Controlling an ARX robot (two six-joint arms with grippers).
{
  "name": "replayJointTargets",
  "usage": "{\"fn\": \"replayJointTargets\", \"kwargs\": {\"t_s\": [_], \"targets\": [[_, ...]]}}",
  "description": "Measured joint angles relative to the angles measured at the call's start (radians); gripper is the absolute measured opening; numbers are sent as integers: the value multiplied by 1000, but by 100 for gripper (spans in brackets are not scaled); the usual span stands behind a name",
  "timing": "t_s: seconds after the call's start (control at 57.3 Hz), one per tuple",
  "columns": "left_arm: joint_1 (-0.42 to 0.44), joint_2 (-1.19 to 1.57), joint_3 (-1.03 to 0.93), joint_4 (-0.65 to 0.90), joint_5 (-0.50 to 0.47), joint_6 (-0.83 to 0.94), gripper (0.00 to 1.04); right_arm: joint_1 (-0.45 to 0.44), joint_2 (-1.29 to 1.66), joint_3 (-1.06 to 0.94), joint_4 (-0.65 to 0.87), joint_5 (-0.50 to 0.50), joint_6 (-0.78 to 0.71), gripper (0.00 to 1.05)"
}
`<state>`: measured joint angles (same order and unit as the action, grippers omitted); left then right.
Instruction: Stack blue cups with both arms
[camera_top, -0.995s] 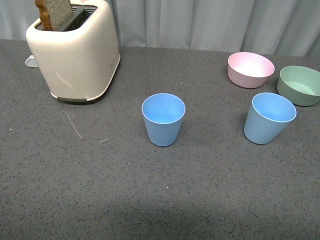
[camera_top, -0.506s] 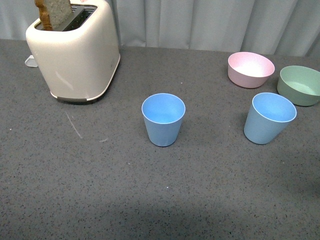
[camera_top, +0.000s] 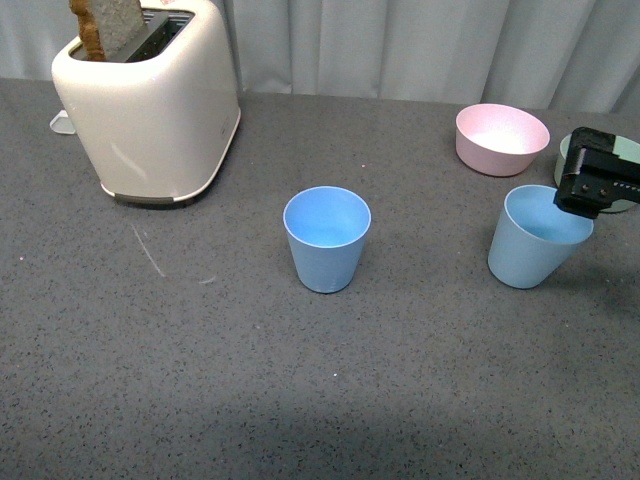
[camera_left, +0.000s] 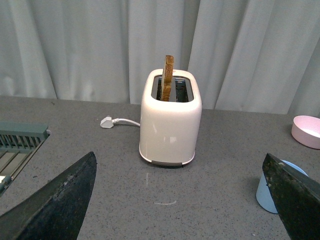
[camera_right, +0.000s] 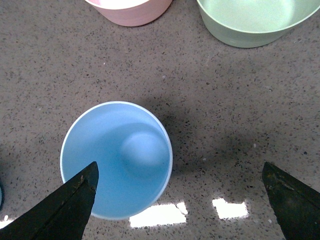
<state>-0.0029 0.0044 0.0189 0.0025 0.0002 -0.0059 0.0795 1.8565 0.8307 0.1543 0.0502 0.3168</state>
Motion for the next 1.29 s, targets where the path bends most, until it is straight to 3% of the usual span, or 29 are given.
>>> {"fn": "replayJointTargets", "kwargs": {"t_s": [0.122,0.297,0.751,0.908,0.978,1.204,1.292], "targets": [[0,0,0,0,0,0,98,8,53,54,-29,3,17,93],[0,0,0,0,0,0,98,17,124,122,-85,2,55,63],[0,0,0,0,0,0,98,21,176,158,-140,7,98,0],[0,0,0,0,0,0,98,26,154,156,-152,-15,103,1],[0,0,0,0,0,0,98,40,110,155,-170,-71,118,1],[0,0,0,0,0,0,98,174,-8,203,-243,-269,193,1],[0,0,0,0,0,0,98,226,-9,222,-258,-282,207,1]]}}
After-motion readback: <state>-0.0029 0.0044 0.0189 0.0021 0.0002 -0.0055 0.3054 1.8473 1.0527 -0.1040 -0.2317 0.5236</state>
